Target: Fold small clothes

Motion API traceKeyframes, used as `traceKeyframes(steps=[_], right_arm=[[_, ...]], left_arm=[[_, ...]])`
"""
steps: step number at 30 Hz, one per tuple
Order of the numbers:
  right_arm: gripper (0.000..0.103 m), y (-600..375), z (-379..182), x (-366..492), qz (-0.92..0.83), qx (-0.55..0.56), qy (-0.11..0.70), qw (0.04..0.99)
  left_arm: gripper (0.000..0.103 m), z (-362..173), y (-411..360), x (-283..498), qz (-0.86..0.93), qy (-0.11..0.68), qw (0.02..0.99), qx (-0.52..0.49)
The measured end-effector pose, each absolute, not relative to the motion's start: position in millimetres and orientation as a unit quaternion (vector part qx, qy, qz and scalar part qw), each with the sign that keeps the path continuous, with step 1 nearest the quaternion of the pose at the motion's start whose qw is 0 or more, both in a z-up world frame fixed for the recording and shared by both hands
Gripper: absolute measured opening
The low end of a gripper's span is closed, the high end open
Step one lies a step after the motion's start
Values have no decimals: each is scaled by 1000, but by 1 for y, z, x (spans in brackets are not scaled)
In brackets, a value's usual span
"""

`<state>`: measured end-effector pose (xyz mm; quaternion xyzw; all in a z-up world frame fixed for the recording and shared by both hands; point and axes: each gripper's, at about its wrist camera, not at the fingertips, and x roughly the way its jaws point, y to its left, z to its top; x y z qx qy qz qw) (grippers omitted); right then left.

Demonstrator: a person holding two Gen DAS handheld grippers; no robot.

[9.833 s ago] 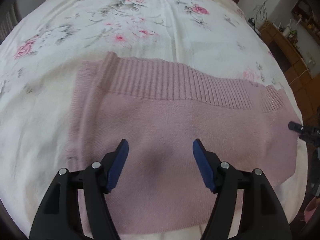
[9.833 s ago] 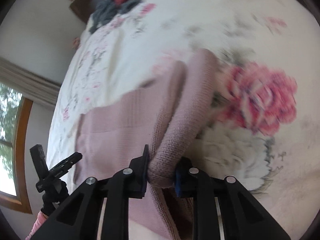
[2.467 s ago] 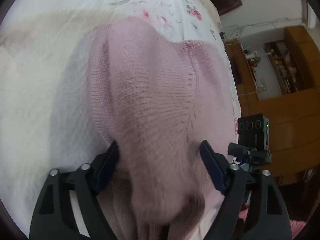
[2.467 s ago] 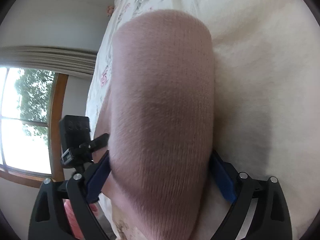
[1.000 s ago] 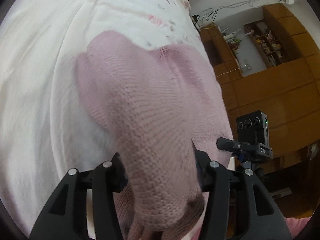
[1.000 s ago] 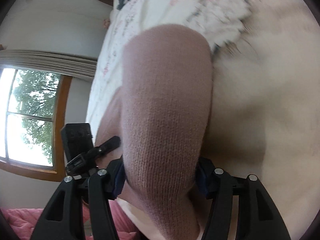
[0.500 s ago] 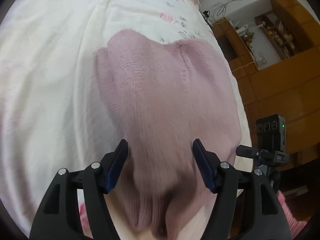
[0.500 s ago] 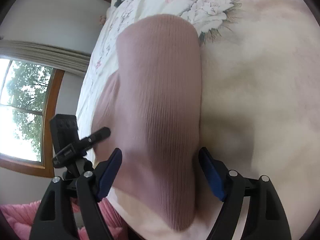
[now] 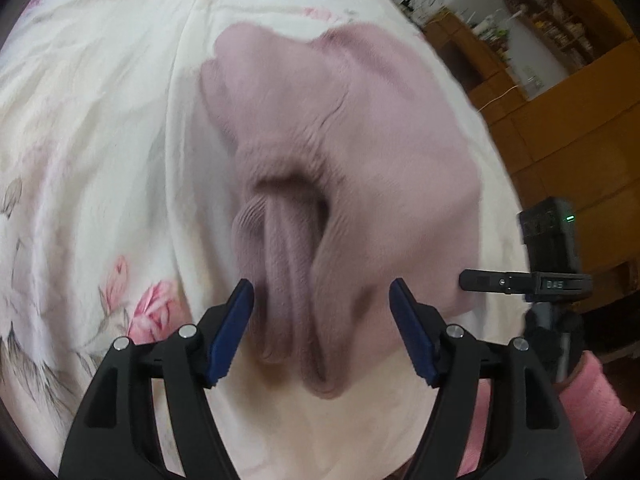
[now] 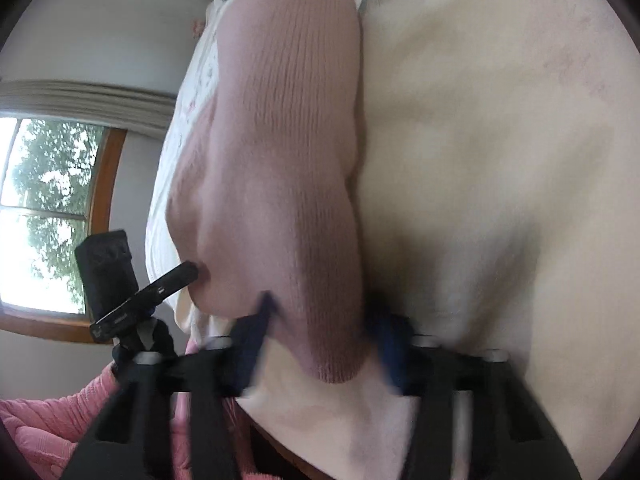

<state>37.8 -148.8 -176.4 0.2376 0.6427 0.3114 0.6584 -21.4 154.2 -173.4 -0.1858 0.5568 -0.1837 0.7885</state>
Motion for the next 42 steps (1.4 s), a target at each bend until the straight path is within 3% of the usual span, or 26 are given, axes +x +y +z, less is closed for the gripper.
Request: traceKeyframes(steps=[2, 4, 12, 18, 22, 25, 42], right_arm=[[29, -151, -169, 35, 315, 229, 640, 662], [27, -157, -163, 34, 320, 224, 635, 666], [28, -149, -175, 36, 294, 221, 650, 665], [42, -143, -167, 30, 277, 197, 652, 678], [75, -138, -146, 18, 251, 148, 643, 708], [89, -133, -128, 9, 220, 111, 632, 734], [98, -102, -75, -30, 126, 20, 598, 791]], left_arm=[[70, -181, 155, -24, -175, 566, 787, -174], [70, -187, 158, -26, -173, 568, 785, -175], [71, -192, 161, -32, -178, 568, 786, -166], [69, -185, 159, -40, -165, 573, 784, -172], [71, -170, 162, -52, -149, 570, 790, -168], [74, -160, 166, -61, -134, 565, 796, -168], [81, -97, 166, -105, -63, 556, 817, -139]])
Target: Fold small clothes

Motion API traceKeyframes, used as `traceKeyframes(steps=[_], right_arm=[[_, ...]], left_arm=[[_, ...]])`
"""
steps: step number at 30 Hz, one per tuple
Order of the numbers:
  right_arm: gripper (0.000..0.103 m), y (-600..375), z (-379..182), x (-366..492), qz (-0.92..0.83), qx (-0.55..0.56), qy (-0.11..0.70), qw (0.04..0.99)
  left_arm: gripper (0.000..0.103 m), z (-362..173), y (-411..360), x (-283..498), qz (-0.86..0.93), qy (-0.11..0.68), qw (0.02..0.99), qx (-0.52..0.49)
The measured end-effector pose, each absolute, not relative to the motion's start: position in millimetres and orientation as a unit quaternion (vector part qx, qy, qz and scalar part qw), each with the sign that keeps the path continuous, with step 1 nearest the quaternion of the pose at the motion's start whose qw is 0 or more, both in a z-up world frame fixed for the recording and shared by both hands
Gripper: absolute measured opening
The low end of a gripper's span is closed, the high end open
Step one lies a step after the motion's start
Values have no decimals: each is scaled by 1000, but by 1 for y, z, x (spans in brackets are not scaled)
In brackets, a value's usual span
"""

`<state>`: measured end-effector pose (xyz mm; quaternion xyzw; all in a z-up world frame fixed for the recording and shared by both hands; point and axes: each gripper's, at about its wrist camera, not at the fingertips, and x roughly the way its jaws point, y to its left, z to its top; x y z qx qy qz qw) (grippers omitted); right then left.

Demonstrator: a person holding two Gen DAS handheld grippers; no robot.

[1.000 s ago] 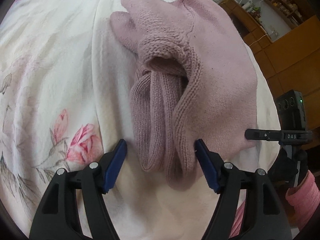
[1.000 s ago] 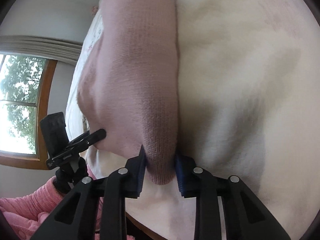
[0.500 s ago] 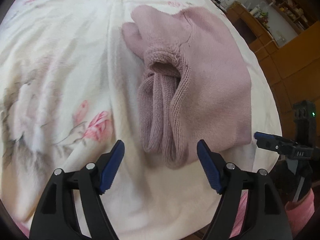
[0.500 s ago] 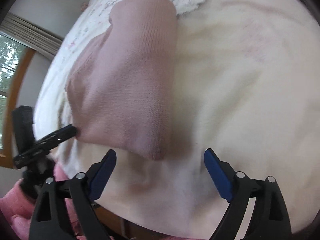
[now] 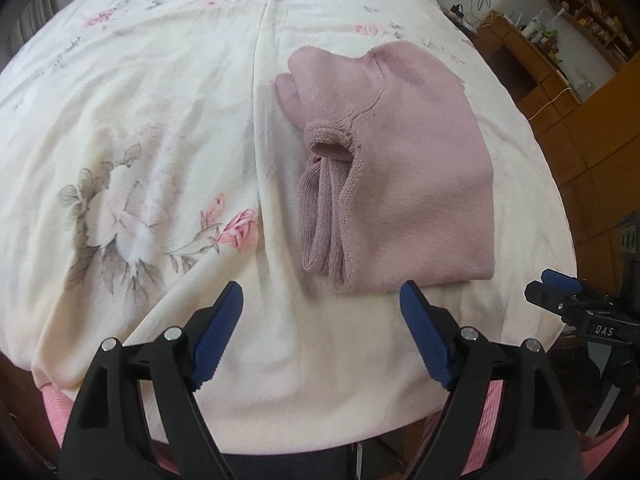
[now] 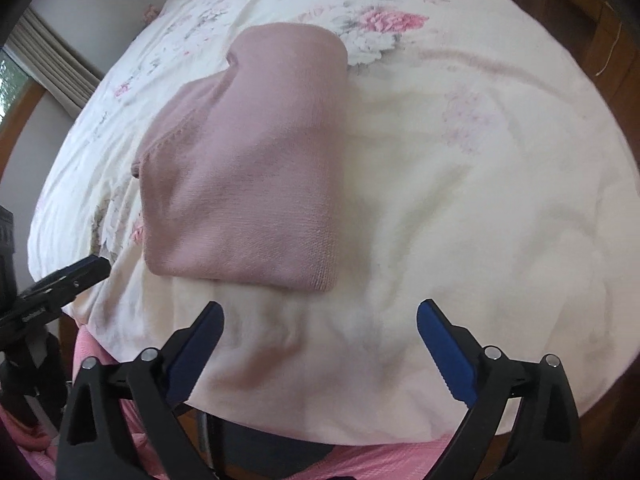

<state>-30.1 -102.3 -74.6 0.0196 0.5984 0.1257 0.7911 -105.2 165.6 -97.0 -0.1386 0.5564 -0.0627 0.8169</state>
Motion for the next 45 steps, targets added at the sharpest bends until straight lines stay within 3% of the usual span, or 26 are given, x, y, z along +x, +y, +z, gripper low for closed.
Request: traceKeyframes(steps=[26, 45], right_arm=[[99, -83, 4, -64, 60, -41, 551, 831], [99, -88, 20, -65, 36, -52, 537, 841]], left_arm=[[85, -27, 130, -133, -28, 520, 850, -77], [86, -18, 115, -132, -9, 518, 854, -49]])
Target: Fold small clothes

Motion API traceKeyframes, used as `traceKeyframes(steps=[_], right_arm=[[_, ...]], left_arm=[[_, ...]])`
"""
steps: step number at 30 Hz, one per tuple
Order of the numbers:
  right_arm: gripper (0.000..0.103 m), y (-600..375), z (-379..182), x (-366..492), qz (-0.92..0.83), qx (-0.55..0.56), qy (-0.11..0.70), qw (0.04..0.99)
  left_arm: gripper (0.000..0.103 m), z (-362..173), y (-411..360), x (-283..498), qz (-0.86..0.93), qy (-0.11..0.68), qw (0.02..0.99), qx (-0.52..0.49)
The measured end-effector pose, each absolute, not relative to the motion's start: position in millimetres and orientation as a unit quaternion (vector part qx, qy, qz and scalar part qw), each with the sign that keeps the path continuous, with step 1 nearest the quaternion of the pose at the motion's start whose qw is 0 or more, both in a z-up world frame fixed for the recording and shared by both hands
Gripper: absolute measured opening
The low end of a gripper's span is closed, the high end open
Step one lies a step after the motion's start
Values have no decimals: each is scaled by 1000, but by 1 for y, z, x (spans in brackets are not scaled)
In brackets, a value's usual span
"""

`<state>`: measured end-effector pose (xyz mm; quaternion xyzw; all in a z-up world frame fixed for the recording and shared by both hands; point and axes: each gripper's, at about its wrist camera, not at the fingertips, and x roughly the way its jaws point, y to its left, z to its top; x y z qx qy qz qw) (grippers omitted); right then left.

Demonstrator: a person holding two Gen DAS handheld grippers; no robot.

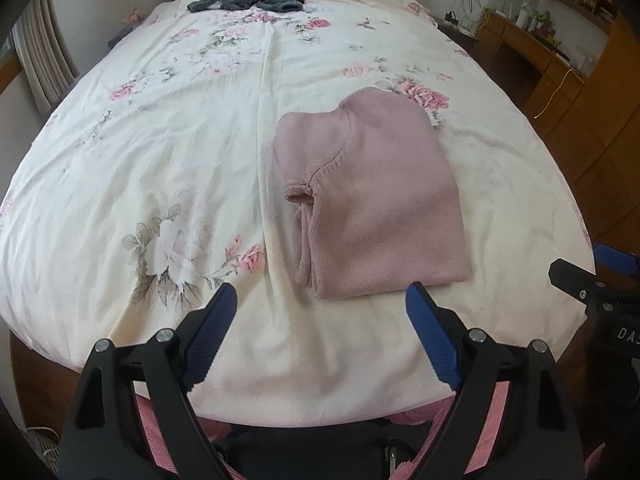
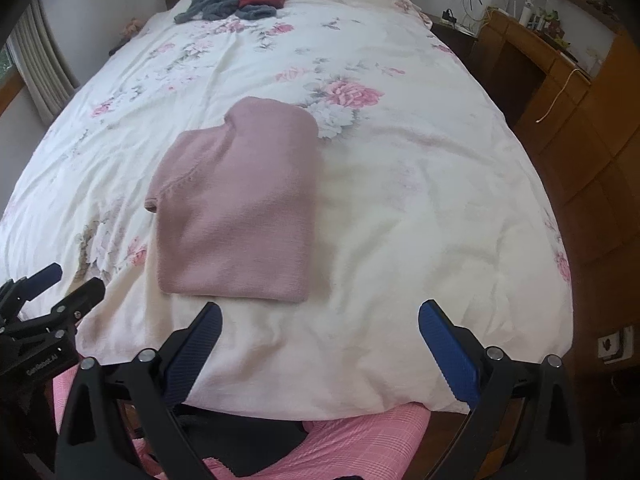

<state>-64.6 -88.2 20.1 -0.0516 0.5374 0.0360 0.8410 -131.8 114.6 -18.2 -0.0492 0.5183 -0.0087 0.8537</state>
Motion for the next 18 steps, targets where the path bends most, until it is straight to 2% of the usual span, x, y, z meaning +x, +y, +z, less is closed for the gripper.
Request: traceKeyframes(steps=[18], right_arm=[[99, -97, 8, -57, 35, -41, 546, 836]], left_arm=[[86, -25, 108, -128, -4, 522, 852, -35]])
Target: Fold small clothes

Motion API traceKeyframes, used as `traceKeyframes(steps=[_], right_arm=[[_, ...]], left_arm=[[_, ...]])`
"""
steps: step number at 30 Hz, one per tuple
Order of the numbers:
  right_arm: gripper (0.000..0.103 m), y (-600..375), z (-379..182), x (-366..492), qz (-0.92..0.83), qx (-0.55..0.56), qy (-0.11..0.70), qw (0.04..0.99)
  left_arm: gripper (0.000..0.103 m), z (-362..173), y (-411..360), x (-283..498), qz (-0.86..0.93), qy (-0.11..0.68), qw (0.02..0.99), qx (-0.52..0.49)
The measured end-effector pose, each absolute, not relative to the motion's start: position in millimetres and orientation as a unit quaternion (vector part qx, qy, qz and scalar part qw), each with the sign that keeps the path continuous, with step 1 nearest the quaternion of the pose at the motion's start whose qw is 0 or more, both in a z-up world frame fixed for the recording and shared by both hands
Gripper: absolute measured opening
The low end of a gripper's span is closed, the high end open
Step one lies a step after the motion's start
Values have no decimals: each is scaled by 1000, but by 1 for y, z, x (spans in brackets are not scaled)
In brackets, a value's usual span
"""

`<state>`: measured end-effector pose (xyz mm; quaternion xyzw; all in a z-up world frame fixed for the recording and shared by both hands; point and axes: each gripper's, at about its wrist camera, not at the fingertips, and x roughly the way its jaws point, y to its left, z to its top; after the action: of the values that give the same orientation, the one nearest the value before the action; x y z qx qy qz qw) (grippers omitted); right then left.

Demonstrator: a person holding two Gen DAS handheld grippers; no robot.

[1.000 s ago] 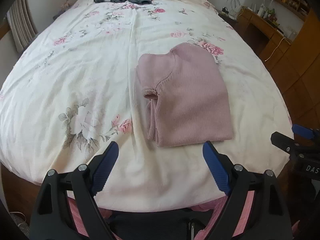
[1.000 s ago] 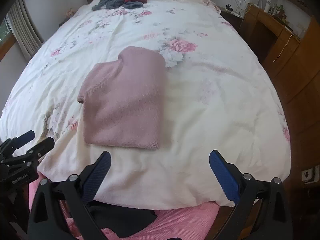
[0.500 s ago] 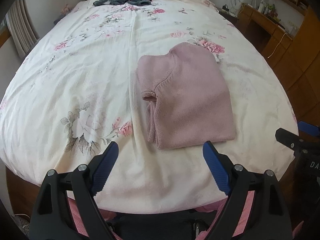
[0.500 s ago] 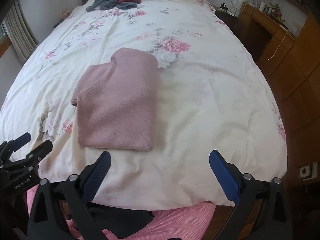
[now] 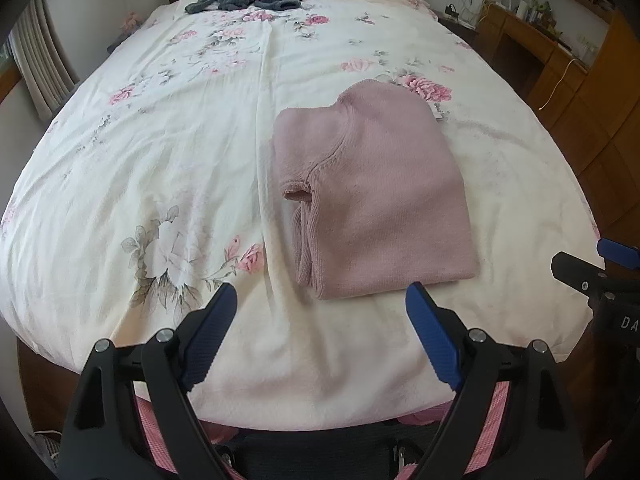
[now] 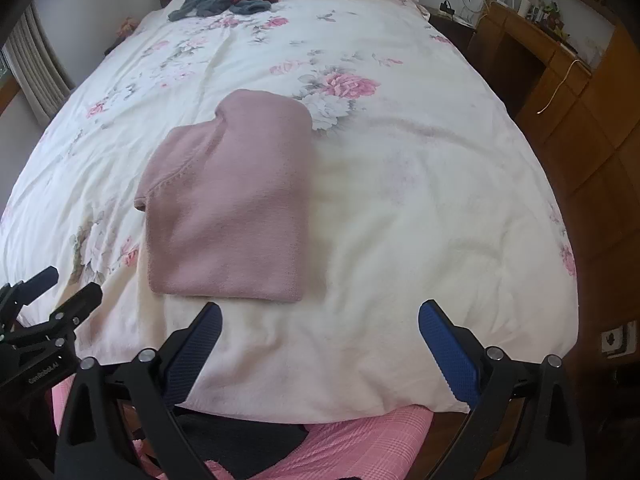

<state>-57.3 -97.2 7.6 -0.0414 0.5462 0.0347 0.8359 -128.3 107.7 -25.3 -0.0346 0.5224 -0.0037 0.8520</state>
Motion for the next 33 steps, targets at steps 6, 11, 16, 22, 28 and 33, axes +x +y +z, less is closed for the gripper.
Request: traceKeyframes(steps=[6, 11, 16, 22, 28, 33], right_arm=[[99, -100, 5, -55, 36, -37, 548, 835], [99, -103, 2, -53, 37, -32, 550, 834], [99, -106, 0, -51, 35, -31, 552, 833], [99, -107, -1, -51, 33, -26, 548, 835], [99, -106, -1, -51, 29, -29, 546, 837], [99, -105, -1, -51, 25, -32, 545, 837]], left_arm=[[86, -27, 107, -127, -4, 525, 851, -32], [86, -30, 107, -126, -6, 529, 848, -29], [86, -33, 107, -124, -5, 532, 846, -27], [86, -35, 107, -123, -5, 535, 844, -26], [86, -36, 108, -122, -5, 535, 844, -26], [86, -36, 107, -123, -5, 535, 844, -25]])
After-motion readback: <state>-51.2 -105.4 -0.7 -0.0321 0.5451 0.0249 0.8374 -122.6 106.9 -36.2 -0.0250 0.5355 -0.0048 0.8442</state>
